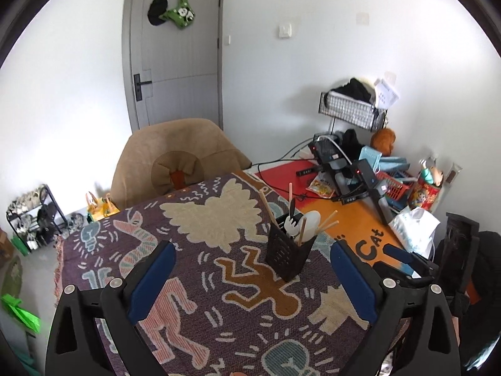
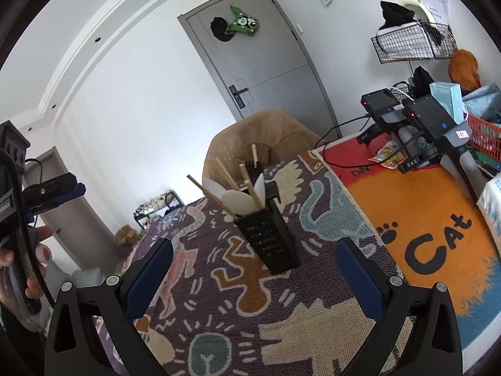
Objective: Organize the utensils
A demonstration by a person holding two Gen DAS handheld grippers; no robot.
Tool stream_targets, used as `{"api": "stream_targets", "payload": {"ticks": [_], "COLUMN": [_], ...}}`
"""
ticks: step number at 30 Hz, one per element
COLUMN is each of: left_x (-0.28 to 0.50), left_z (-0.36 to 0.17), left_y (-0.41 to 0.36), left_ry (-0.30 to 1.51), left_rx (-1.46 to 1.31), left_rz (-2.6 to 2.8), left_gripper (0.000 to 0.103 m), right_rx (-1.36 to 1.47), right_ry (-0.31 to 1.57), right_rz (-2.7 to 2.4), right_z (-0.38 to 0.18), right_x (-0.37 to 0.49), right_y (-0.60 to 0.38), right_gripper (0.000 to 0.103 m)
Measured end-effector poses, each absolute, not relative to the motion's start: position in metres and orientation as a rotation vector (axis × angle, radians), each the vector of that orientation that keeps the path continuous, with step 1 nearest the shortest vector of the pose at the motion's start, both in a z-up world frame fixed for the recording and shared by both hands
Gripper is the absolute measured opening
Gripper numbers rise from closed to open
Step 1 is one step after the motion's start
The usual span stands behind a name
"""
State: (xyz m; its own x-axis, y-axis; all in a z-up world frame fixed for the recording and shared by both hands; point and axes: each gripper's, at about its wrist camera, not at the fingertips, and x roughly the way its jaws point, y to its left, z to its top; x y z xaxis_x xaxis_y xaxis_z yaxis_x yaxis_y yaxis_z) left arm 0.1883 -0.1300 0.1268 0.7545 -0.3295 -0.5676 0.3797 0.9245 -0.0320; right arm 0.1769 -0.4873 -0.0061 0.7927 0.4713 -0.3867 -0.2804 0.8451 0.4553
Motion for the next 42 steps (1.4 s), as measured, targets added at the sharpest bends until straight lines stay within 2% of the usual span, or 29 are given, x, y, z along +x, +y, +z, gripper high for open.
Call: {"api": "stream_targets", "payload": {"ticks": [21, 42], "left_x": [0.095, 0.061], "left_z": [0.084, 0.045], "left_y": [-0.021, -0.023], "left_ry": [0.400, 0.373], "left_rx": [-0.165, -0.052], "left_rz": [-0.163, -0.054], "left_gripper": [0.103, 0.103], "right_rx": [0.231, 0.133], "right_ry": [0.476, 0.483], "right_rz": [0.328, 0.364], "right_z": [0.024, 0.014], "right_x": [0.131, 0.099], "right_y": [-0.425, -0.402], "right_gripper": [0.103, 0.103]}}
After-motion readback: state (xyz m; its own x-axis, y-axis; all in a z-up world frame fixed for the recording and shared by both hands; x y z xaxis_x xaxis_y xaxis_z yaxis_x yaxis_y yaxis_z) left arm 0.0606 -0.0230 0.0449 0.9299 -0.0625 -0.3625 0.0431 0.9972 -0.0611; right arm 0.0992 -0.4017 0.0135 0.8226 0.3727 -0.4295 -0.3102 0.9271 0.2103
